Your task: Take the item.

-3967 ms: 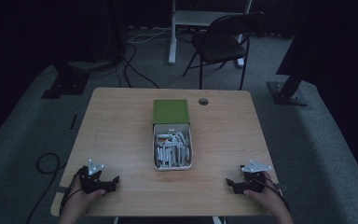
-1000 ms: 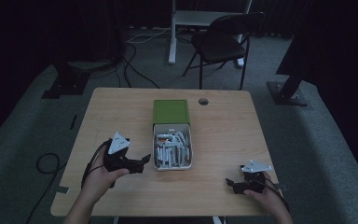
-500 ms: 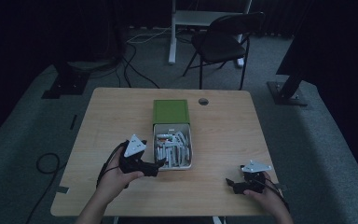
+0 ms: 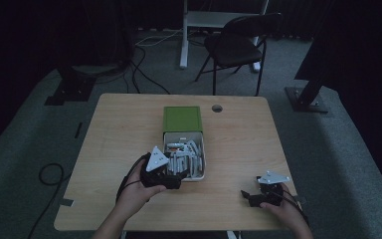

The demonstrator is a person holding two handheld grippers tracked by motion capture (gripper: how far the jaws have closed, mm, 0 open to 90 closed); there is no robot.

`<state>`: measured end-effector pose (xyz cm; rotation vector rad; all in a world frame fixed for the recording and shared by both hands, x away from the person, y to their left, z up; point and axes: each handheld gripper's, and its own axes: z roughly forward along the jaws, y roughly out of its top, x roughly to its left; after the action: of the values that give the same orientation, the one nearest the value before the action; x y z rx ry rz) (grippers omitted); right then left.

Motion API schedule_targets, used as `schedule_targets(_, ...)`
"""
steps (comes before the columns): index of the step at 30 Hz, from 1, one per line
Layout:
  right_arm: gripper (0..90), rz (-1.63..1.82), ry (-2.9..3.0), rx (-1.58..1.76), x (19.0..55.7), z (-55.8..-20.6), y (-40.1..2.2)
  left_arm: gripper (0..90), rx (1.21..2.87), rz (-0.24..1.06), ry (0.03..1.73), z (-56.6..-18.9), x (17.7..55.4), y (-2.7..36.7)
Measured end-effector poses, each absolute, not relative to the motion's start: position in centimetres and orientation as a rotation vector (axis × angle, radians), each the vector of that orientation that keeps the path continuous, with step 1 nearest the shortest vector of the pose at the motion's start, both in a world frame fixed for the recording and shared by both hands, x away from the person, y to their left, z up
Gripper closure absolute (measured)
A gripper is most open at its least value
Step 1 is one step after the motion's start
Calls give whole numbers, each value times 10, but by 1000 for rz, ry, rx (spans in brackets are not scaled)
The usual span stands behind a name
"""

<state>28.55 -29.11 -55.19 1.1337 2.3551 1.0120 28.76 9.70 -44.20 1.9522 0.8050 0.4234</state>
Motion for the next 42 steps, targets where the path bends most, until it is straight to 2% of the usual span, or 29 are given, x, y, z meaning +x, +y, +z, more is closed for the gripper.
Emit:
schedule_targets(9,123,1011,2355,1132,285,-552,-291,164,1966,408,796,-455,292,77)
schedule_targets(18,123,1014,2354,1134,286,-552,-291,349,1974,411,810,-470,297,63)
schedule_targets(24,123,1013,2355,1133,286,-552,-291,394,2014,441,807,-478,301,58)
schedule_targets(28,123,1013,2356,1132,286,-552,-291,434,2020,407,846,-481,303,55)
schedule_targets(29,123,1013,2356,1132,286,-552,-291,496,2023,400,841,-481,304,53)
schedule_targets(38,123,1013,2355,1133,286,-552,-291,500,2054,437,904,-484,310,44)
schedule_targets(42,124,1013,2355,1132,286,-552,-291,552,2074,451,921,-486,314,39)
